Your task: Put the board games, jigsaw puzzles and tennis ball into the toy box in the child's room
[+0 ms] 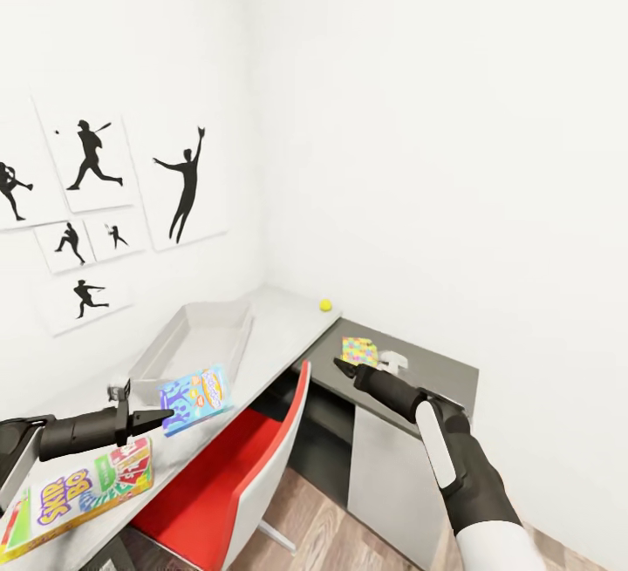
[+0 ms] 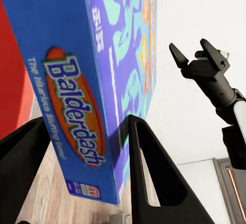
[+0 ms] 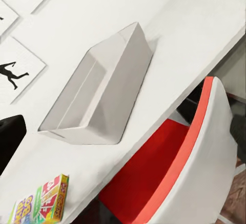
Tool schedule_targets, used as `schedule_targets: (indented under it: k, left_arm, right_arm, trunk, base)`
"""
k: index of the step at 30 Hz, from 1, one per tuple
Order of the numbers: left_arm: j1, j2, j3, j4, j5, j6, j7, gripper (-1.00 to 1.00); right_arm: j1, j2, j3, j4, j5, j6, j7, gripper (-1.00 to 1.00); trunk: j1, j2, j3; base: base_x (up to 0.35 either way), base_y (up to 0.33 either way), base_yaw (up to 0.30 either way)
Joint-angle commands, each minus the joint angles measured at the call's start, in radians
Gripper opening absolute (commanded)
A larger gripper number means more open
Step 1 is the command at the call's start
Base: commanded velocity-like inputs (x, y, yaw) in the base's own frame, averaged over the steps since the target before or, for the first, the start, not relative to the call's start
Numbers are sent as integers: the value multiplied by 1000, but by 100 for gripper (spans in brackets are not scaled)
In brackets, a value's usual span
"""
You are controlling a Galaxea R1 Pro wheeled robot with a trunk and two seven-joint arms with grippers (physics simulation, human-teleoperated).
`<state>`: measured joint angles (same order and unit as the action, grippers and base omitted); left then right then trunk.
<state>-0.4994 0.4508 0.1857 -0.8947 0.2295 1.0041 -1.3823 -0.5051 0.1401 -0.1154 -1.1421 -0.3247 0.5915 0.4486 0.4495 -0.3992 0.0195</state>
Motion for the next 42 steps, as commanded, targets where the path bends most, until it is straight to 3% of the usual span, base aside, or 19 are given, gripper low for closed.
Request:
schedule_targets:
  k: [1,13,42]
  left_arm:
    - [-1,0,0,0,5,11,-1,-100]
    - [-1,0,0,0,5,10,-1,-100]
    - [-1,0,0,0,5,10,-1,-100]
  right_arm:
    - [0,1,-4,-1,-5,8,2,100]
    - [0,1,-4,-1,-4,7,3,100]
    - [-1,1,-3,-2,-4,7,2,100]
  trunk:
    - [1,-1,0]
    - [1,-1,0]
    - [1,-1,0]
  base:
    - [75,0,277]
    - [85,-8,250]
    - [86,-47,38]
